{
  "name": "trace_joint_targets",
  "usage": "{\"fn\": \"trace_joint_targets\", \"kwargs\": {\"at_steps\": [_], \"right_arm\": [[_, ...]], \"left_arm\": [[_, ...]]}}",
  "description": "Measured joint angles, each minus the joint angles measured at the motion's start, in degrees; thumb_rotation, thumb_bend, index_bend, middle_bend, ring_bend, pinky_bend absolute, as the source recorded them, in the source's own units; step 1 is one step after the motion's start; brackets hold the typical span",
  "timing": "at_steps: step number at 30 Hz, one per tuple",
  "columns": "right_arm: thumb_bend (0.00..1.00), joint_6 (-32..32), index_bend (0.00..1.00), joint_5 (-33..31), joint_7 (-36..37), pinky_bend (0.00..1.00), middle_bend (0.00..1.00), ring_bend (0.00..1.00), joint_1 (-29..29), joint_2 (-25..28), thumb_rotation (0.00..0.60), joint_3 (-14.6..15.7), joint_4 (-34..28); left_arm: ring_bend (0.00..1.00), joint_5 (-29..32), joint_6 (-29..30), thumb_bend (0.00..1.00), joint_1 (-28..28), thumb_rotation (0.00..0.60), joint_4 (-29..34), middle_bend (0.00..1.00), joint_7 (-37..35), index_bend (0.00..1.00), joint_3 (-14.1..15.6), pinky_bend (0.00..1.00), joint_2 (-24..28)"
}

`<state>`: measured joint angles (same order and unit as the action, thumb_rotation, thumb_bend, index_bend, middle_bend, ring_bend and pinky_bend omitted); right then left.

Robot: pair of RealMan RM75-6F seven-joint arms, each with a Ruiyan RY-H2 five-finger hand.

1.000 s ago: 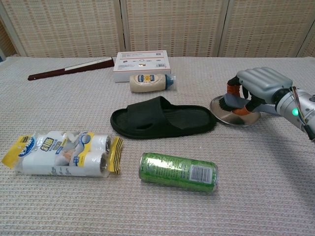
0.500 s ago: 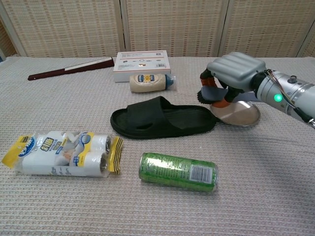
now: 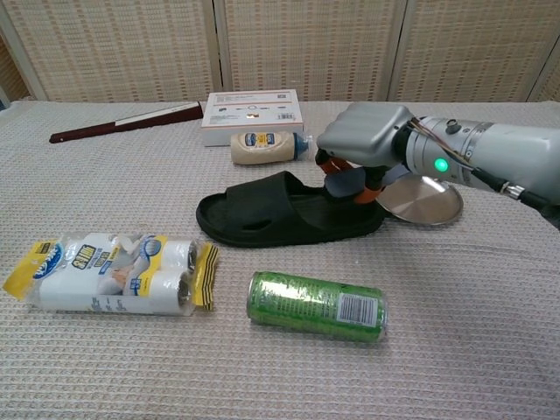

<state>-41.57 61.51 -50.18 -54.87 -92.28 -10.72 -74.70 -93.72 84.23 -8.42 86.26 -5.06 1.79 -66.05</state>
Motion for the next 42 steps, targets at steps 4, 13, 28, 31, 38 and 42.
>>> {"fn": "trace_joint_targets", "kwargs": {"at_steps": [4, 13, 28, 31, 38, 42], "right_arm": [[0.34, 0.67, 0.98, -2.88, -1.61, 0.84, 0.68, 0.57, -2.29, -2.34, 0.6, 0.85, 1.57], [0.34, 0.53, 0.98, -4.02, -1.85, 0.84, 0.68, 0.57, -4.59, -5.79, 0.6, 2.59, 5.75], [0.34, 1.08, 0.98, -5.54, -1.1, 0.84, 0.68, 0.57, -6.91, -8.43, 0.6, 4.47, 9.03], [0.34, 0.87, 0.98, -5.4, -0.27, 0.84, 0.68, 0.57, -7.51, -9.28, 0.6, 4.01, 9.0], [0.34, 0.39, 0.98, -5.58, -0.91, 0.84, 0.68, 0.57, -8.23, -10.06, 0.6, 4.88, 9.87], [0.34, 0.0, 0.98, -5.9, -2.43, 0.84, 0.68, 0.57, -7.93, -9.09, 0.6, 6.35, 10.2]], "left_arm": [[0.0, 0.2, -0.32, 0.65, -0.08, 0.6, -0.07, 0.0, -0.12, 0.0, 0.04, 0.2, 0.04], [0.0, 0.74, -0.63, 0.66, -0.15, 0.6, -0.41, 0.0, -0.51, 0.0, -0.08, 0.2, 0.02], [0.0, 1.03, -0.38, 0.66, -0.08, 0.6, -0.86, 0.0, -0.78, 0.0, -0.31, 0.2, -0.1], [0.0, 0.97, -0.33, 0.66, -0.09, 0.6, -0.85, 0.0, -1.03, 0.0, -0.32, 0.2, 0.04], [0.0, 1.36, -0.27, 0.66, 0.0, 0.6, -0.74, 0.0, -1.25, 0.0, -0.47, 0.2, 0.37], [0.0, 1.32, -0.12, 0.66, 0.06, 0.6, -0.45, 0.0, -1.17, 0.0, -0.49, 0.2, 0.48]]}}
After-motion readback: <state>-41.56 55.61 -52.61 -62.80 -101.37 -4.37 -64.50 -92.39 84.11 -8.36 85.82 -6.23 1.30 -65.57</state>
